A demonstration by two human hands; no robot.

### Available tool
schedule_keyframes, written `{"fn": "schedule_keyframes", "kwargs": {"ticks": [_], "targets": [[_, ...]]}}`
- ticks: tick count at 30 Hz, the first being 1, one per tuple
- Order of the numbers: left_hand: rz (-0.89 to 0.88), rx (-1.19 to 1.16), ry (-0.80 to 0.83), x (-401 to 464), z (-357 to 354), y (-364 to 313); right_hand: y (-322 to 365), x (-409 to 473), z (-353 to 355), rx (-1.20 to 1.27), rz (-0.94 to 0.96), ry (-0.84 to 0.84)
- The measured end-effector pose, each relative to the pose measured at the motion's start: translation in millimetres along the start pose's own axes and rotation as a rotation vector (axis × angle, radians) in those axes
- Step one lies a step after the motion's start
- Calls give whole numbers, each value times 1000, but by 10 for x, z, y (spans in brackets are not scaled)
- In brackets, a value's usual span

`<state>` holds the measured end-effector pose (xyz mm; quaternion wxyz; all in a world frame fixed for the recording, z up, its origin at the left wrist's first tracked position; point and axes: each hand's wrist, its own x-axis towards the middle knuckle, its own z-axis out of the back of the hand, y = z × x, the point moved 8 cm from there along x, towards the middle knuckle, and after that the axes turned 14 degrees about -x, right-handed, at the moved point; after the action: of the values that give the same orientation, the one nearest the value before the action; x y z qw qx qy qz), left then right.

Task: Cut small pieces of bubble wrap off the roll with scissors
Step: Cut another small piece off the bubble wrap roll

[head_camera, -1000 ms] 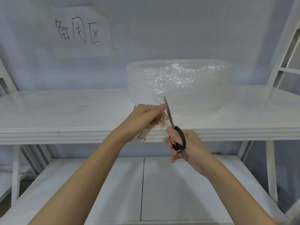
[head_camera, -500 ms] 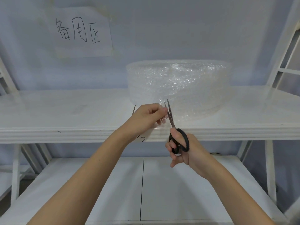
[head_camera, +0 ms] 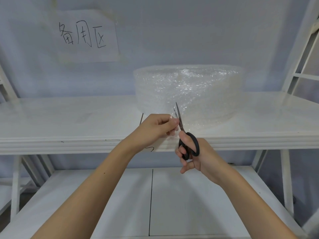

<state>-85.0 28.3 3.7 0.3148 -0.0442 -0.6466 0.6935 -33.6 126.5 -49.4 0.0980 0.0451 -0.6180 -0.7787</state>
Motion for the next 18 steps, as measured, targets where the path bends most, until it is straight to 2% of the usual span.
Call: {"fn": "schedule_keyframes", "kwargs": {"ticks": [18], "targets": [[-30,-5,18,-18,6,-27,48,47,60,-34,33,-79]]}}
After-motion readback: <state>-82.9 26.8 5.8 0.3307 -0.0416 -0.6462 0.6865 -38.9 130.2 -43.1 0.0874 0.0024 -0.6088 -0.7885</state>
